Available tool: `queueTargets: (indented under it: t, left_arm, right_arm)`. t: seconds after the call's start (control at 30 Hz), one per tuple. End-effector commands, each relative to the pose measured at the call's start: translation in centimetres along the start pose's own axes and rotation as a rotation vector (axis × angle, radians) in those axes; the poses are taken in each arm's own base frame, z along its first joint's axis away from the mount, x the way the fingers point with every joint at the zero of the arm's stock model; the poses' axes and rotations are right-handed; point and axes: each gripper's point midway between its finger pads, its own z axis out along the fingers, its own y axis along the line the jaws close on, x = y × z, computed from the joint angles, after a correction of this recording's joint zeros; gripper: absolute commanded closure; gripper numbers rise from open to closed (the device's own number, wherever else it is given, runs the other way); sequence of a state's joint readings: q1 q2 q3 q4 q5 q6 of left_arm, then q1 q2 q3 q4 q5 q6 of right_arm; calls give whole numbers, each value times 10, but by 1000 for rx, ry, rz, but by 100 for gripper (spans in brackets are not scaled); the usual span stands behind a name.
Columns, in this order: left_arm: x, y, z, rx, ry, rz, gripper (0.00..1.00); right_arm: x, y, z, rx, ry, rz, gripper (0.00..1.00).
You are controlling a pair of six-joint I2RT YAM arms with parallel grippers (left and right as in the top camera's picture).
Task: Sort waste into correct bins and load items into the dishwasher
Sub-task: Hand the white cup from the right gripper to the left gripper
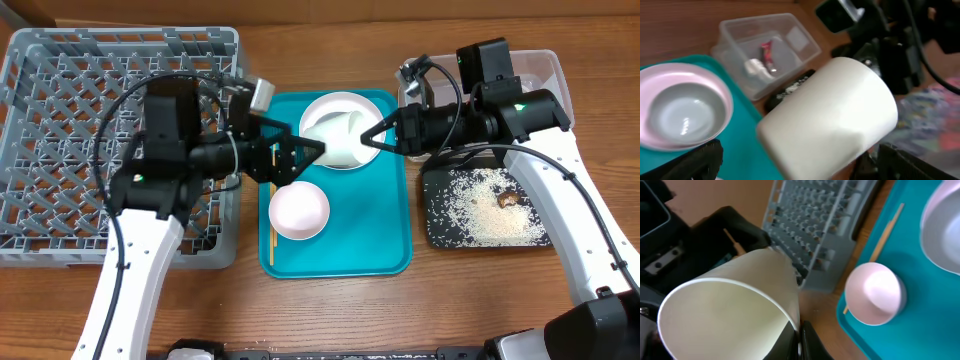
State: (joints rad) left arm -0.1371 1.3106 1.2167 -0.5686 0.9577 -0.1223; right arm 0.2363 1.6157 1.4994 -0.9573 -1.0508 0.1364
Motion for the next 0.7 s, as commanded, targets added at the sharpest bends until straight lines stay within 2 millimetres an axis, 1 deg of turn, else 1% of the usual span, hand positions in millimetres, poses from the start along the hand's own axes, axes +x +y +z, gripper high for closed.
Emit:
queueTargets:
  t: [0.0, 0.13, 0.2, 0.3, 0.37, 0.43, 0.47, 0.57, 0.6, 0.67]
  left_arm:
    - [-1, -30, 5, 149, 15, 62, 0]
    - [0, -39, 10, 180, 21, 88, 6]
    - [0, -41, 10, 184, 23, 91, 12]
    - [1, -44, 10, 199, 25, 90, 19]
    - [1, -45, 9, 209, 26, 90, 21]
    - [1, -45, 9, 209, 27, 90, 20]
    - [1, -45, 9, 209, 26, 90, 18]
    - [-1, -46, 9, 212, 19, 101, 4]
    - [-3, -47, 9, 216, 14, 103, 2]
    - [-6, -51, 8, 237, 4, 121, 2]
  right_arm:
    - [2, 19, -1, -115, 17, -26, 96]
    - [1, 30, -3, -178, 20, -48, 96]
    - [1, 36, -4, -209, 21, -61, 96]
    - [0, 36, -4, -212, 20, -62, 96]
    - [-1, 36, -4, -212, 17, -66, 96]
    - [-2, 38, -4, -220, 14, -76, 96]
    - [-2, 41, -5, -236, 15, -84, 96]
    - [-3, 49, -7, -281, 19, -92, 96]
    - [-3, 49, -7, -281, 19, -85, 96]
    - [-6, 49, -7, -282, 15, -82, 96]
